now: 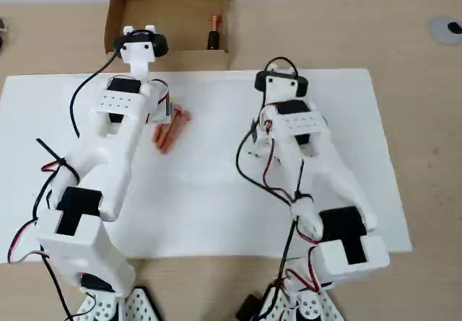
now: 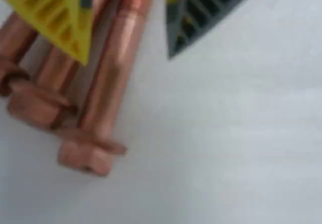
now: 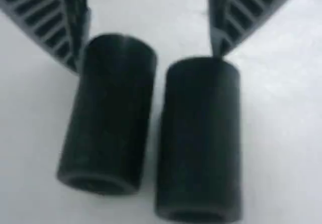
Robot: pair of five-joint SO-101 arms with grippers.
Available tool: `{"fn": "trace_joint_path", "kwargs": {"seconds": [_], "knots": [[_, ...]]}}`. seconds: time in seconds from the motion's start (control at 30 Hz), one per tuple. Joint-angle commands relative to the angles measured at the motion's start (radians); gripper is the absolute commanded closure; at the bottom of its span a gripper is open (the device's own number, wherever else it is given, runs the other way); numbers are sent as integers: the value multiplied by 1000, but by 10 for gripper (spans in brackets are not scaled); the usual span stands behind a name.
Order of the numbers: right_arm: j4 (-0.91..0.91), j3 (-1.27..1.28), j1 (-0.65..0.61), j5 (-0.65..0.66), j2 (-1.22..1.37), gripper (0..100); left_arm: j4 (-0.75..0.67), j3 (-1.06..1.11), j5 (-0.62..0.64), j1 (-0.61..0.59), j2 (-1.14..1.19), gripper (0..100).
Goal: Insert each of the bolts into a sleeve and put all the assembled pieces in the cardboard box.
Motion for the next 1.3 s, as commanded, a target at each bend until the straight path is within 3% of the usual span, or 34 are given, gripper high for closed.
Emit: {"fn": "trace_joint_path", "kwargs": {"seconds": [0.0, 0.53, 0.67, 0.87, 1.27], "knots": [[14, -65, 33, 0, -8, 791, 2, -34, -2, 9, -70, 882], [-43, -108, 42, 0, -1, 790, 2, 213, -8, 9, -414, 882], [-69, -110, 96, 2, 15, 790, 3, 279, -58, 9, -516, 882], [-72, -120, 133, 77, 96, 792, 5, 358, -87, 3, -653, 882], [-71, -122, 116, 97, 120, 793, 44, 407, -87, 3, -763, 881]]}}
